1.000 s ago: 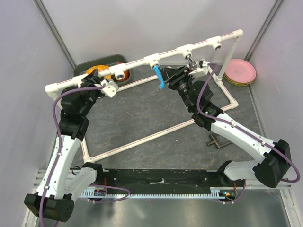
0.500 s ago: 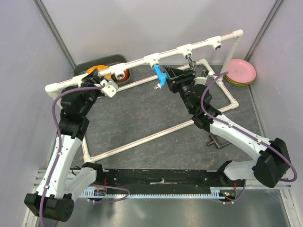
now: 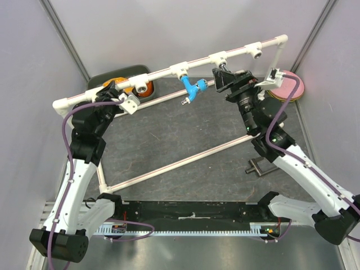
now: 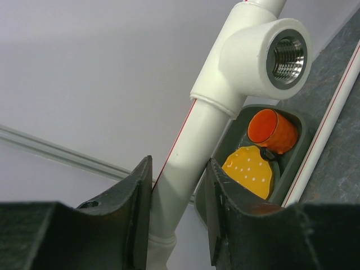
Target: Install the water faucets
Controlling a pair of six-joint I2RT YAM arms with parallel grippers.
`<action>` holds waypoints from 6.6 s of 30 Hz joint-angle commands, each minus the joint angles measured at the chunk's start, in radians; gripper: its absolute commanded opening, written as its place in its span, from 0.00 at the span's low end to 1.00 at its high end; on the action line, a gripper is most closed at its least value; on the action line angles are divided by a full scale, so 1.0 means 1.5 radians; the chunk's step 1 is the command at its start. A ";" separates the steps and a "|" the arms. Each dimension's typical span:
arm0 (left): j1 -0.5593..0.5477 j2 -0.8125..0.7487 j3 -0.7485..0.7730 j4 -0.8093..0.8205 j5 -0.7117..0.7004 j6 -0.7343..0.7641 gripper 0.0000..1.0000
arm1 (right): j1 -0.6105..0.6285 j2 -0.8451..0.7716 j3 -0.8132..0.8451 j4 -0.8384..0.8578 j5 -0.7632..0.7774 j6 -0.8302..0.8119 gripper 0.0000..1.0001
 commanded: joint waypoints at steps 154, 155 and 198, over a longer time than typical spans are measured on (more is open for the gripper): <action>0.022 0.010 -0.009 -0.033 -0.043 -0.092 0.02 | 0.285 0.338 0.220 -0.163 0.410 -1.725 0.98; 0.022 0.009 -0.008 -0.033 -0.043 -0.092 0.02 | 0.284 0.346 0.221 -0.153 0.410 -1.731 0.98; 0.024 0.013 -0.008 -0.037 -0.044 -0.089 0.02 | 0.150 0.242 0.275 -0.069 0.173 -0.670 0.14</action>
